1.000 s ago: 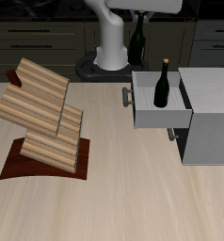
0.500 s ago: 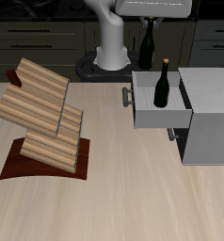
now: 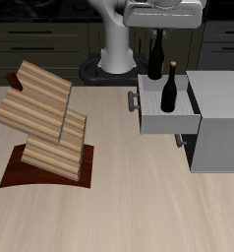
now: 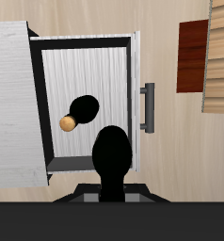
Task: Place the wine bottle from the table into the top drawer
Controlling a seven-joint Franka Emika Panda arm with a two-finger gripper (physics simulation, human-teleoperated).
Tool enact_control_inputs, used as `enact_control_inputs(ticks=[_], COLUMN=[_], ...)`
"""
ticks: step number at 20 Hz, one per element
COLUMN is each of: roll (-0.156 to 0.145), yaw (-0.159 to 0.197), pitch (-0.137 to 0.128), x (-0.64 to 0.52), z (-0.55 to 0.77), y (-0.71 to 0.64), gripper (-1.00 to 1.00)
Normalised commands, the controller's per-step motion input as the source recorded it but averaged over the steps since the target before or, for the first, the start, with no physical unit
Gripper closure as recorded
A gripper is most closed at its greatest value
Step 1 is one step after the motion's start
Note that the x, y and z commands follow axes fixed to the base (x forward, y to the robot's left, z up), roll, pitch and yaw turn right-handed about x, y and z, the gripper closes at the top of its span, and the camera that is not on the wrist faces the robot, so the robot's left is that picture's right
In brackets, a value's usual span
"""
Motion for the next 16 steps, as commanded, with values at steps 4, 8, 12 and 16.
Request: enact_control_inputs(ticks=[4, 8, 12, 16], roll=[0.010, 0.002, 0.013, 0.003], yaw=[-0.005, -0.029, -0.022, -0.002], pitch=[0.041, 0.022, 0.034, 0.007], x=[0.02, 0.01, 0.04, 0.01], z=[-0.21, -0.10, -0.19, -0.08], y=[0.01, -0.07, -0.06, 0.01], gripper=[1.00, 1.00, 1.00, 1.00])
